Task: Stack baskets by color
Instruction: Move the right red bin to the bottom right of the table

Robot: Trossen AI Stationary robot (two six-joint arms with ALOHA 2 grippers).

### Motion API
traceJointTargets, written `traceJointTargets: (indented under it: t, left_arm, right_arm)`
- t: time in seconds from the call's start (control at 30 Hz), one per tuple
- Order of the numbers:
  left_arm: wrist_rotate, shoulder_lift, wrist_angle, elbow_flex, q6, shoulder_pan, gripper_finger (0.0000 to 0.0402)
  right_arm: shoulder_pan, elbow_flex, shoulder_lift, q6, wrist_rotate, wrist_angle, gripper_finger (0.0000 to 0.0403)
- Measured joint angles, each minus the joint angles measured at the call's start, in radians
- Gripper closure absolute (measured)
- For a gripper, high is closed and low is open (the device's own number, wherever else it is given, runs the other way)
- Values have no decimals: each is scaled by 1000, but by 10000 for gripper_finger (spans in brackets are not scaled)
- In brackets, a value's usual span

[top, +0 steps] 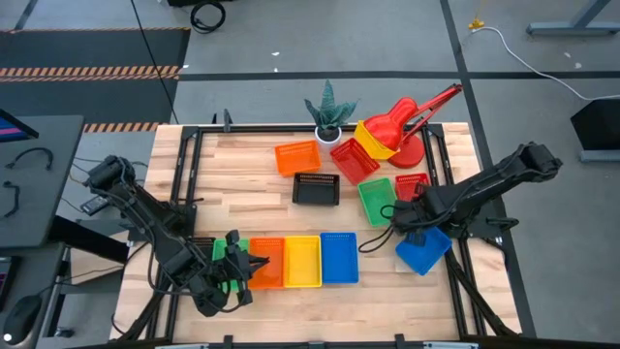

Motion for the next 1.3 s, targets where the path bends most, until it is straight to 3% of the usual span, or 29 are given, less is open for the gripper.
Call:
traceJointTargets:
  t: [0.27,0.57,0.7,1.0,1.17,1.3]
  left_arm:
    - [0,0,0,0,0,0,389]
    - [0,0,4,0,0,0,382]
    - [0,0,5,0,0,0,389]
    - [0,0,6,0,-1,0,382]
    - [0,0,6,1,-1,0,381]
    - [0,0,6,1,-1,0,388]
  right_arm:
    - [0,0,20,-31,19,47,273]
    - [0,0,62,-67,19,58,382]
    - [11,22,61,-27,66,25,389]
    - [80,291,62,156,210,-211,395]
    - [169,457,77,178,276,-184,395]
    - [265,576,168,145,272,-109,395]
